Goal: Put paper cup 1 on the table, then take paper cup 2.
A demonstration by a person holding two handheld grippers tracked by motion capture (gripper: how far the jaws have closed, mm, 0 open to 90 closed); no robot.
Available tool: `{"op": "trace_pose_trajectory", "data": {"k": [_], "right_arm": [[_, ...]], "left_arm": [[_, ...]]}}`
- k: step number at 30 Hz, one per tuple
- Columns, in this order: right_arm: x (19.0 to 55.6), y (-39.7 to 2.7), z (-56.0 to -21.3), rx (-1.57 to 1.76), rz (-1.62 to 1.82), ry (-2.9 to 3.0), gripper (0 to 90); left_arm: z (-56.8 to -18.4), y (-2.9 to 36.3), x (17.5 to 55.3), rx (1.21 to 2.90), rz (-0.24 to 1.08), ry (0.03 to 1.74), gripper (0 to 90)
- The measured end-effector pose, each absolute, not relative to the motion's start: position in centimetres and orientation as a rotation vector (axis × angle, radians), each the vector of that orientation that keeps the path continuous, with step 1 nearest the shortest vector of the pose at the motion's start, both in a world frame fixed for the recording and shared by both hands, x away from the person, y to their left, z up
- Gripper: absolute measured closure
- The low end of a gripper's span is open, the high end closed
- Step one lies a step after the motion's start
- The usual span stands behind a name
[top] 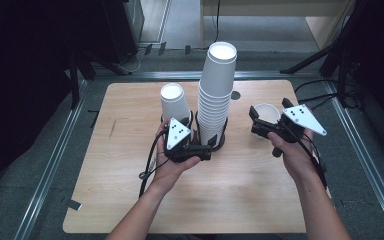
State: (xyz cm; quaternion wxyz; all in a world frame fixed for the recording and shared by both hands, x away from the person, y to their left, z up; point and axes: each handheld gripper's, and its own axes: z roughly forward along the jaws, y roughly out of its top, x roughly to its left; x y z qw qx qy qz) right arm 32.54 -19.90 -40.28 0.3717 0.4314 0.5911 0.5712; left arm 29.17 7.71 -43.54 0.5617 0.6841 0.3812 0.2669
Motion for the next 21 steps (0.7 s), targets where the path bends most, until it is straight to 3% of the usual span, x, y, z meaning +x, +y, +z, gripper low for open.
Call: {"op": "trace_pose_trajectory", "data": {"k": [21], "right_arm": [[32.5,-15.6,-34.0,0.99,1.597,1.53,0.0]], "left_arm": [[-43.3,6.3,32.2,1.549,0.681,0.968,0.0]]}}
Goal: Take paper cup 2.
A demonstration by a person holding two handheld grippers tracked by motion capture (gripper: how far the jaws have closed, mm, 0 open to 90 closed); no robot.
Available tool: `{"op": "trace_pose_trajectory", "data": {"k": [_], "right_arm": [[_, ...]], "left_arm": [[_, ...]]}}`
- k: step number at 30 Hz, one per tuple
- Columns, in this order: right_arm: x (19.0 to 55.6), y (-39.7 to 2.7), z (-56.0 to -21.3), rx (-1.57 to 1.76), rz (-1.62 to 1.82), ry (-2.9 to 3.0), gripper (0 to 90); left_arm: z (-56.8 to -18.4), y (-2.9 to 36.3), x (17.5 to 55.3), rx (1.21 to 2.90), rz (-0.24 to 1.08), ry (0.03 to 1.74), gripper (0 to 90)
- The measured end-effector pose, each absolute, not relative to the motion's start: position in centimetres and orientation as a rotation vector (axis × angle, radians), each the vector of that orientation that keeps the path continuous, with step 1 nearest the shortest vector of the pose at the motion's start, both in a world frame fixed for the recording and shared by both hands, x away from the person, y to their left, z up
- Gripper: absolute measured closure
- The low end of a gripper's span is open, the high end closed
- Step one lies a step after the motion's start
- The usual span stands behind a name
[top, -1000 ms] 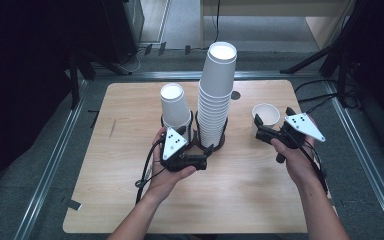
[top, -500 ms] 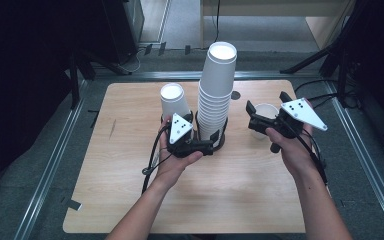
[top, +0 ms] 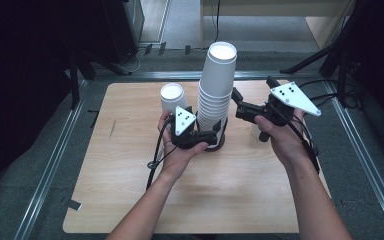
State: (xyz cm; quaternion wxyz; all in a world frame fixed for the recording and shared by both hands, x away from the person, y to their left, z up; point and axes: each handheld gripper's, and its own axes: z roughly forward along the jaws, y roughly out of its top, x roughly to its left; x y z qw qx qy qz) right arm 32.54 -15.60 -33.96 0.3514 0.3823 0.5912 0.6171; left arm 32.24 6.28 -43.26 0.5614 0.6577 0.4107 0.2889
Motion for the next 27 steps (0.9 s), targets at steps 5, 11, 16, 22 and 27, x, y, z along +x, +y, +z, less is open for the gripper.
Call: {"op": "trace_pose_trajectory", "data": {"k": [5,11,16,22,27], "right_arm": [[32.9,-14.8,-33.0,0.972,1.614,1.553,0.0],[33.2,-13.6,-32.1,0.944,1.621,1.579,0.0],[33.6,-12.8,-31.8,0.927,1.625,1.598,0.0],[34.0,-12.1,-31.6,0.913,1.625,1.624,0.0],[34.6,-11.7,-31.7,0.916,1.632,1.65,0.0]], "left_arm": [[-43.5,5.7,32.7,1.56,0.709,0.984,0.0],[-43.5,5.0,33.1,1.548,0.757,1.009,0.0],[-43.6,4.7,33.4,1.53,0.752,1.018,0.0],[-43.5,4.3,33.7,1.513,0.754,1.013,0.0],[-43.5,3.9,34.1,1.502,0.775,1.017,0.0]]}}
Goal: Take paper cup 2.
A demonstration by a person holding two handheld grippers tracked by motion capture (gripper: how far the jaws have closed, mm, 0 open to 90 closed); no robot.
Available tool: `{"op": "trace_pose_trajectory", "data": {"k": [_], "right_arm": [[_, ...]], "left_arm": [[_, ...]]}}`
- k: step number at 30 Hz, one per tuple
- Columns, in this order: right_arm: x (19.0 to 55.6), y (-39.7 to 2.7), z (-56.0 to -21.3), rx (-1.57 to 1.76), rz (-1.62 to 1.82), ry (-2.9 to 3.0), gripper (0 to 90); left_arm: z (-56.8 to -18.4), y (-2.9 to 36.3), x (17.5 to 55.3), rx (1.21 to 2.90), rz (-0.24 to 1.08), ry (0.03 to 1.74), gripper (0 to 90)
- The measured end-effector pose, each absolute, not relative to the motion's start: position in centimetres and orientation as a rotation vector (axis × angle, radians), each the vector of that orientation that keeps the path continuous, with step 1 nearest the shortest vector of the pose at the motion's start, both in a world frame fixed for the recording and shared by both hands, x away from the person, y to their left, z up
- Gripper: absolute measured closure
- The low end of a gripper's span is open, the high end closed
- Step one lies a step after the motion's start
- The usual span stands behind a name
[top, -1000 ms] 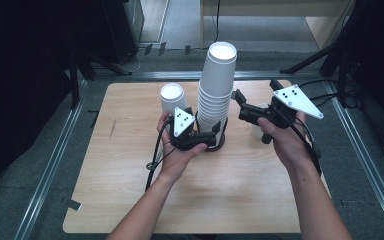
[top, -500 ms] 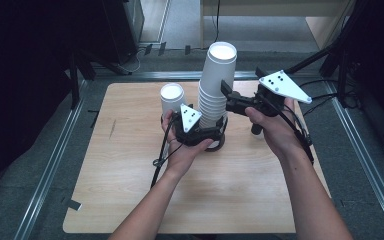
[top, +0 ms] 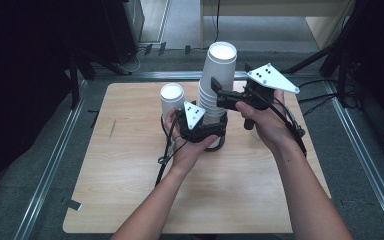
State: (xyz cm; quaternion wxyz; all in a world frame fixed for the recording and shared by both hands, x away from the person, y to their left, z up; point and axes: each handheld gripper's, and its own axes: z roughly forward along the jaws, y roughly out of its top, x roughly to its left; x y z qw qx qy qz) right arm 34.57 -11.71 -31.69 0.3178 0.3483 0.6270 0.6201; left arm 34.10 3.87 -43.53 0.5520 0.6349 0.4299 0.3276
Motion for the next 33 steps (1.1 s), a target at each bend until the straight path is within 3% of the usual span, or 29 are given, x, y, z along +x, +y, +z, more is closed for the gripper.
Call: {"op": "trace_pose_trajectory", "data": {"k": [33], "right_arm": [[37.9,-9.9,-34.1,0.939,1.656,1.791,2.5]], "left_arm": [[-44.2,2.7,34.8,1.454,0.817,1.053,1.1]]}}
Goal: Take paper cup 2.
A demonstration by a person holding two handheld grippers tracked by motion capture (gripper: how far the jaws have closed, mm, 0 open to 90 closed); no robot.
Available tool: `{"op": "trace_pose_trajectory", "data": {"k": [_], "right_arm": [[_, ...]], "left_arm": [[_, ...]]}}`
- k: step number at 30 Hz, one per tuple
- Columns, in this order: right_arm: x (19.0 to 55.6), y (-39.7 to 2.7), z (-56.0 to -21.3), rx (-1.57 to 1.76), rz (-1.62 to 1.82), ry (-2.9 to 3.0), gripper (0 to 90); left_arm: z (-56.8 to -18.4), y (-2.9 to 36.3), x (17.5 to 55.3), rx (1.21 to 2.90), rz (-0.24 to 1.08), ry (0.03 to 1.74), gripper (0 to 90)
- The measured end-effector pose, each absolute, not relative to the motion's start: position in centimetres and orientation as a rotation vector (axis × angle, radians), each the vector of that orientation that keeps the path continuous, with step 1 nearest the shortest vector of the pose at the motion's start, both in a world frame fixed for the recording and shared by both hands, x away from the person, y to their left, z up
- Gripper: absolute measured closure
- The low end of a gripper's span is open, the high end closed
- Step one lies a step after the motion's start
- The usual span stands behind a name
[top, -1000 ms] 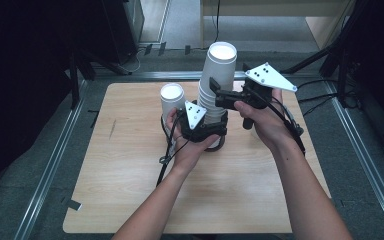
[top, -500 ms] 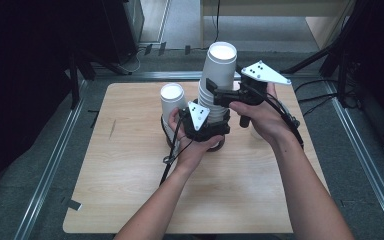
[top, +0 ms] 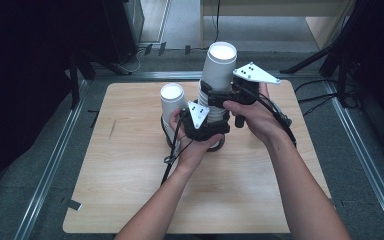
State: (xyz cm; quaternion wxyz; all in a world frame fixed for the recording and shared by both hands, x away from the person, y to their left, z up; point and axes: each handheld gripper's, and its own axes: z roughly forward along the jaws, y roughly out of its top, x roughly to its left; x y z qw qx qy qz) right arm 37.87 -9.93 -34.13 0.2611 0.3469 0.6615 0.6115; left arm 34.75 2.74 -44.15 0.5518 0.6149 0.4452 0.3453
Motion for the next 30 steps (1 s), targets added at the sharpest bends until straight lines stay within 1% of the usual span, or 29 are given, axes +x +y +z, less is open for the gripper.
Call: {"op": "trace_pose_trajectory", "data": {"k": [5,9,22,30], "right_arm": [[37.7,-9.5,-34.0,0.926,1.661,1.762,8.4],[37.6,-9.5,-33.8,0.937,1.677,1.738,11.0],[37.3,-9.5,-33.6,0.943,1.679,1.726,12.4],[36.9,-9.7,-32.3,0.942,1.696,1.67,12.6]], "left_arm": [[-44.1,2.9,34.8,1.46,0.81,1.044,1.9],[-44.1,3.0,34.8,1.458,0.807,1.043,2.1],[-44.1,3.0,34.7,1.456,0.799,1.044,2.3],[-44.1,3.0,34.7,1.453,0.797,1.045,2.3]]}}
